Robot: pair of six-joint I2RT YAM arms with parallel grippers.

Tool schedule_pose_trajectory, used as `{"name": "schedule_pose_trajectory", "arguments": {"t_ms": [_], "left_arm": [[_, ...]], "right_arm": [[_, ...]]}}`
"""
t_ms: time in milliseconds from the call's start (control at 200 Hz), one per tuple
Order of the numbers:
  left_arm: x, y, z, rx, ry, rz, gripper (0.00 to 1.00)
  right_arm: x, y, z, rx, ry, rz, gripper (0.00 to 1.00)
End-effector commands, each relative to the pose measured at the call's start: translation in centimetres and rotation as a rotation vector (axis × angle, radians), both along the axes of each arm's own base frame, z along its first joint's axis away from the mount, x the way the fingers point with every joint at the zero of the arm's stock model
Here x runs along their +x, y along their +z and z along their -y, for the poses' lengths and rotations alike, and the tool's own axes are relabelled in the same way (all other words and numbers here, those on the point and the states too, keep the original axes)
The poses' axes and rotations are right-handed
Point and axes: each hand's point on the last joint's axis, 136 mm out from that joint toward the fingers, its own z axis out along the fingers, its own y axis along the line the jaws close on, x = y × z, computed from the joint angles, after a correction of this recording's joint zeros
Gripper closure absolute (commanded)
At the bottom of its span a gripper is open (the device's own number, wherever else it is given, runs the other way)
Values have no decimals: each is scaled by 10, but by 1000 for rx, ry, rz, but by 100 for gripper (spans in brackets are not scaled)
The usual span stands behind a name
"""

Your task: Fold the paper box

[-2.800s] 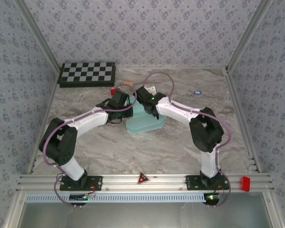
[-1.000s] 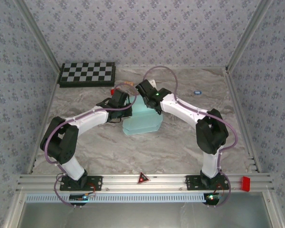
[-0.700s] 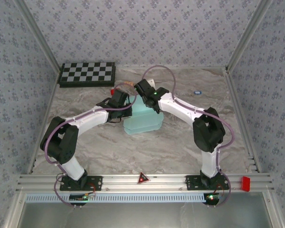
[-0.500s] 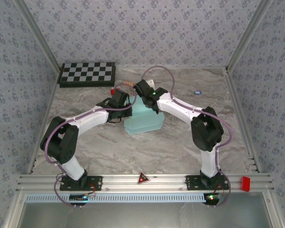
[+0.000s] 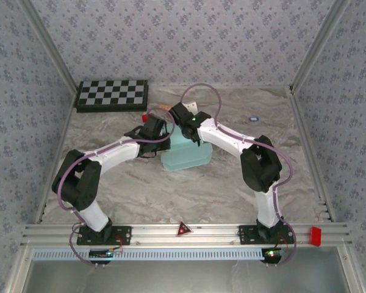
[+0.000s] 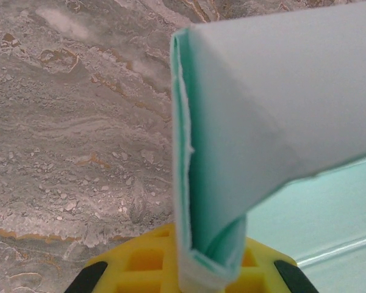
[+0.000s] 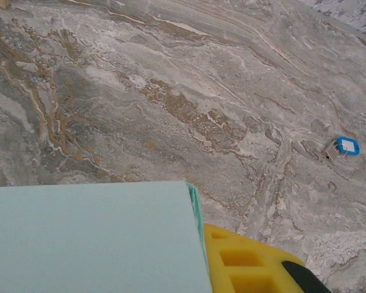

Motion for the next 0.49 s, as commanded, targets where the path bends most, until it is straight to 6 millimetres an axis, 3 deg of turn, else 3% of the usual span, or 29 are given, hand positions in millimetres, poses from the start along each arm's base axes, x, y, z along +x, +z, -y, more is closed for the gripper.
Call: {"name": "schedule_pose_trajectory", "arguments": {"t_ms": [0, 305, 490], "left_arm": [[4, 2, -2, 19, 3, 4, 100], [4, 1, -2, 19, 6, 1, 100], [5, 0, -2, 20, 11, -4, 100]], "right_arm": [[-2, -5, 30, -167, -72, -2, 82], [-3, -7, 29, -158, -73, -11, 82], [-6, -6, 11, -77, 4, -6, 79]]}}
